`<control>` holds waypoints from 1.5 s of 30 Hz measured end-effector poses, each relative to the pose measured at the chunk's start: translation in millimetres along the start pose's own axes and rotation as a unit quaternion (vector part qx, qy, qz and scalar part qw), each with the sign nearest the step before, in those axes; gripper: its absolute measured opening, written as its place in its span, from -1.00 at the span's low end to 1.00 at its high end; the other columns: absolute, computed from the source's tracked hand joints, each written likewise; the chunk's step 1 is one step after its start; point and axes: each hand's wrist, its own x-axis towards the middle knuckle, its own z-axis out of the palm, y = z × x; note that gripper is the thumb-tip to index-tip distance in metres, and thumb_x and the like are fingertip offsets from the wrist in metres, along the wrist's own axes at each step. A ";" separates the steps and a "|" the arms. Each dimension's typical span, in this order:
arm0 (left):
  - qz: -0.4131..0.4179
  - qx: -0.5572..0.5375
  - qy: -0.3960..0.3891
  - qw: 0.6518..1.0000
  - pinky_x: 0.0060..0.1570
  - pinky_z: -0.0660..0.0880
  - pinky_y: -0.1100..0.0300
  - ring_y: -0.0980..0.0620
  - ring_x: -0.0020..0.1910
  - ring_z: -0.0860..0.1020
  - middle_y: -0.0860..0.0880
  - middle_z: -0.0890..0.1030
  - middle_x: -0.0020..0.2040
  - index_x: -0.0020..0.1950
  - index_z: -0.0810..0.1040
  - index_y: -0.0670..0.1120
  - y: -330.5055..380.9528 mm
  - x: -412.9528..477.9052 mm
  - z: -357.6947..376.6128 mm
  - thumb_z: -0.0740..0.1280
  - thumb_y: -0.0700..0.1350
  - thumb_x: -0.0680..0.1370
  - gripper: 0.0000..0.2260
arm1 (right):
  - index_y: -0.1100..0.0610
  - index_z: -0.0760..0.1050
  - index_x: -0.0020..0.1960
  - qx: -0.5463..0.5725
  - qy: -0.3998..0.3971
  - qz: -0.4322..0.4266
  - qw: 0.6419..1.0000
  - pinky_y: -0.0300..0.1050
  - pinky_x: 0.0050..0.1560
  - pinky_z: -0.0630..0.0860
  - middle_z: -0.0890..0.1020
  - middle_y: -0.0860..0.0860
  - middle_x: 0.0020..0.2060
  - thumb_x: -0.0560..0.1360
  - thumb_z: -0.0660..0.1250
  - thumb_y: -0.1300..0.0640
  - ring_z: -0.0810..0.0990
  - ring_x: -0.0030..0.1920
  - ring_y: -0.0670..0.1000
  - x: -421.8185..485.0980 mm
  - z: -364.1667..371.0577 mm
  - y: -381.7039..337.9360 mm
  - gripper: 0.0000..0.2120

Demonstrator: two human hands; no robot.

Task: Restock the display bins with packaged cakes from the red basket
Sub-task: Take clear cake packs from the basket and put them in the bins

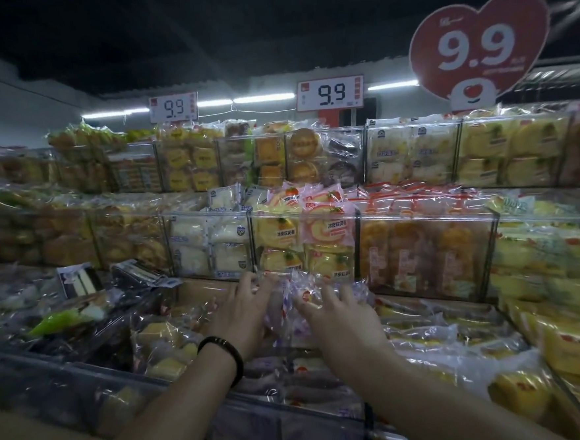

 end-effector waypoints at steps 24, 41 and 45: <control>0.115 -0.320 -0.122 0.933 -0.27 0.44 0.21 0.22 -0.26 0.55 0.14 0.59 -0.24 0.00 0.54 0.07 188.9 -200.8 -86.3 0.29 -0.01 0.47 -0.87 | -0.11 0.49 -0.02 0.264 0.116 0.004 0.958 -0.06 -0.12 0.56 0.55 -0.17 -0.08 0.42 0.22 -0.13 0.55 -0.05 -0.04 -242.5 6.3 42.0 -0.82; 0.267 -0.072 -0.697 0.662 0.13 0.58 0.08 -0.02 0.13 0.64 0.03 0.68 0.18 0.28 0.64 0.03 334.8 -336.3 132.4 0.28 0.23 0.65 -0.64 | 0.01 0.69 0.15 0.397 -0.409 0.242 0.785 -0.21 0.00 0.49 0.73 -0.03 0.03 0.58 0.43 0.01 0.64 0.01 -0.04 -507.2 275.1 96.9 -0.81; 0.284 0.009 -0.738 0.612 -0.07 0.52 0.14 0.06 -0.12 0.58 0.08 0.63 -0.04 0.21 0.63 -0.04 335.9 -352.3 163.6 0.24 0.22 0.68 -0.63 | 0.05 0.74 0.08 0.402 -0.489 0.291 0.717 -0.11 0.05 0.58 0.77 0.03 0.02 0.54 0.48 -0.02 0.72 0.06 0.04 -543.6 342.9 75.2 -0.80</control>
